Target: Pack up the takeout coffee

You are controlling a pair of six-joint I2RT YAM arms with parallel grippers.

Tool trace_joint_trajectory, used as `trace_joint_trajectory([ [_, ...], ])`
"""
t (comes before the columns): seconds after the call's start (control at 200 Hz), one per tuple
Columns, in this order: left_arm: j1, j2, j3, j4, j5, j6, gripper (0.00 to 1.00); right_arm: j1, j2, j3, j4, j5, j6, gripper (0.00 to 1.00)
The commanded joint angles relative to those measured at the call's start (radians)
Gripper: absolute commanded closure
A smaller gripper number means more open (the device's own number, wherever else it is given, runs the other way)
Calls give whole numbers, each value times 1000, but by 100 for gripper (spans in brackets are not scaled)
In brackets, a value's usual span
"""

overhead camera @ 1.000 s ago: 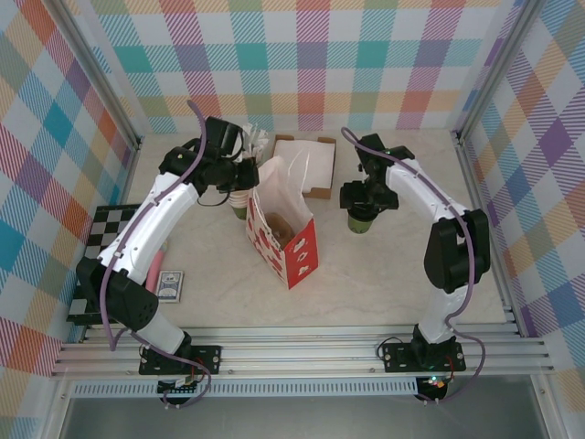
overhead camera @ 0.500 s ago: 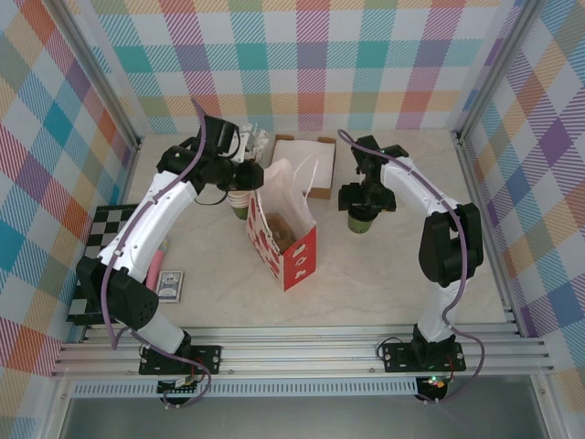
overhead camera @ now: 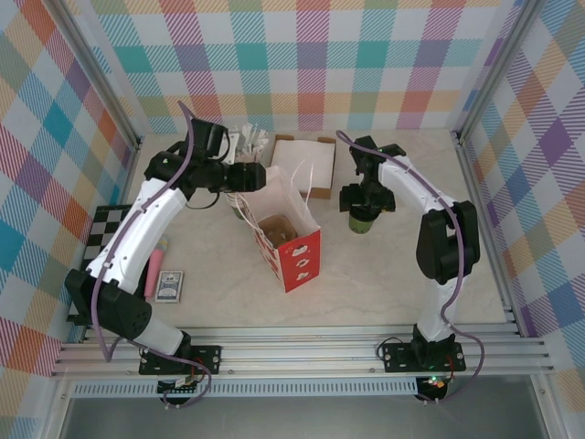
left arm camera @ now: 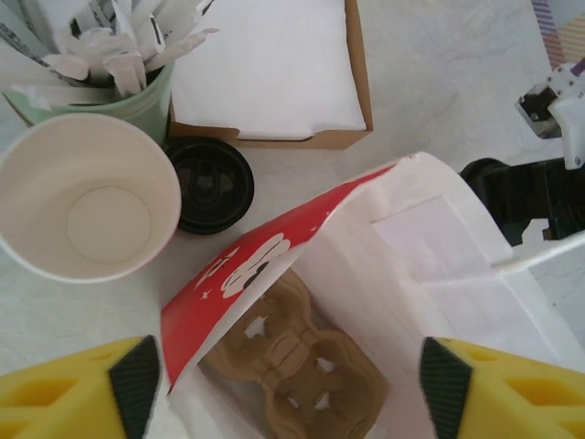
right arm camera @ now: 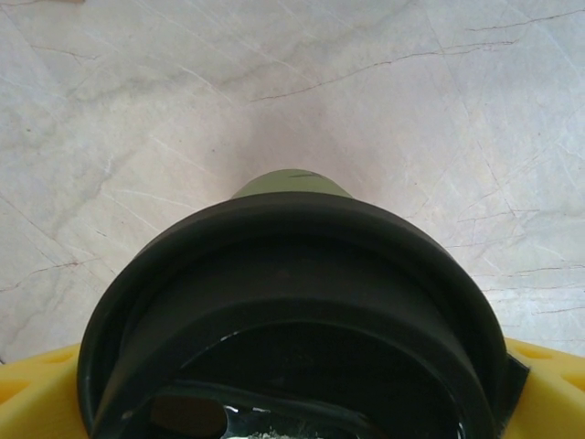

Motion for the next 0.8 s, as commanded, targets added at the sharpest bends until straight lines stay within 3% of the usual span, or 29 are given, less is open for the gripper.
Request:
trace_joint_trajectory([
  [0.0, 12, -48, -31, 34, -26, 3, 14, 18, 28, 38, -63, 34, -14, 4],
  [0.1, 14, -64, -49, 50, -32, 0, 4, 25, 37, 53, -77, 45, -19, 3],
  [0.21, 17, -79, -61, 60, -47, -3, 0, 29, 40, 60, -79, 53, -17, 2],
  [0.595, 38, -115, -99, 86, -82, -25, 0, 29, 15, 56, -71, 59, -30, 17],
  [0.795, 61, -149, -129, 110, -147, -52, 0, 29, -29, 30, -54, 58, -51, 18],
])
